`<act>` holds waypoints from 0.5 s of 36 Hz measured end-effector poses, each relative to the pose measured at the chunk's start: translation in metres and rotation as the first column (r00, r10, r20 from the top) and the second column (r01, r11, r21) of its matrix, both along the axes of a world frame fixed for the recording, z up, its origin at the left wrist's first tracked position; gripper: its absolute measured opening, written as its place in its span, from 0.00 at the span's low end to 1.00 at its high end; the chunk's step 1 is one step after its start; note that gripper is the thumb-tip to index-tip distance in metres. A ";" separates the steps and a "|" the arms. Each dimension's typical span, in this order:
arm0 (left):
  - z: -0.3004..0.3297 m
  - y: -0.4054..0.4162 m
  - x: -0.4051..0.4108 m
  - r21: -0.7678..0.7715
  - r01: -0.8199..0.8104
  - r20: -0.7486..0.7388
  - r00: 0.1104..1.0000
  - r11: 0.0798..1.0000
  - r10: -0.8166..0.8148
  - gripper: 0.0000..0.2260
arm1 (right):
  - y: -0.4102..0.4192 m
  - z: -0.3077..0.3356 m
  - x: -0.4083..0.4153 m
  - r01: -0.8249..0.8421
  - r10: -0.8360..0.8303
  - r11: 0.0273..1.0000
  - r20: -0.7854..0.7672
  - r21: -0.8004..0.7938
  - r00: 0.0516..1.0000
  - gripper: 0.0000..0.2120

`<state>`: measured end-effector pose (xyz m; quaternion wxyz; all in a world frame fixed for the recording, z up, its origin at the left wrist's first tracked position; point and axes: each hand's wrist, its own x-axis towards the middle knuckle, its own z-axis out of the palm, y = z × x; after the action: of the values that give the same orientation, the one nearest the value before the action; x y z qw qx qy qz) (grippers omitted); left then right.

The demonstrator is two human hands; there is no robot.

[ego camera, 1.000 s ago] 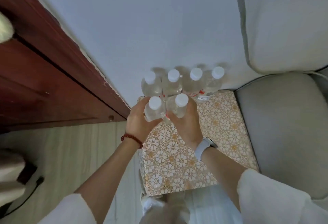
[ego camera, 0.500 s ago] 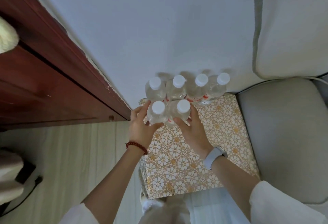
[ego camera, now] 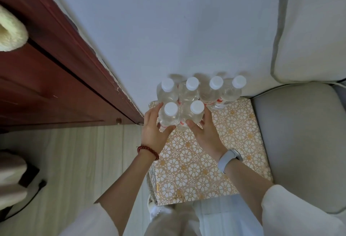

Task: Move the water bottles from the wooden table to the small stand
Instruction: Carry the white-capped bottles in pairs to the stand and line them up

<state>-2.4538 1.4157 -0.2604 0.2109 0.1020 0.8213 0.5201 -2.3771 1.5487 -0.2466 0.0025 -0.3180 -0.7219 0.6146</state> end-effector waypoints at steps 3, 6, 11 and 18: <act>0.005 0.000 0.001 -0.036 0.031 -0.016 0.999 0.999 -0.031 0.34 | -0.005 0.006 0.002 -0.014 0.012 0.999 0.046 0.043 0.999 0.35; 0.014 -0.002 0.003 -0.079 0.063 -0.024 0.998 0.995 -0.065 0.37 | -0.009 0.014 0.004 -0.019 0.013 0.997 0.079 0.075 0.997 0.38; 0.039 -0.021 0.016 -0.166 0.046 0.049 0.998 0.985 -0.038 0.37 | -0.021 0.042 0.025 -0.014 -0.004 0.997 0.248 0.070 0.969 0.27; 0.113 -0.071 0.049 -0.265 -0.087 0.060 0.993 0.960 0.106 0.23 | -0.054 0.107 0.055 -0.157 0.122 0.980 0.256 0.122 0.959 0.16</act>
<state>-2.4047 1.3451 -0.1478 0.2269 0.0138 0.8785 0.4203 -2.3221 1.4947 -0.1401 -0.1085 -0.3394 -0.7788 0.5163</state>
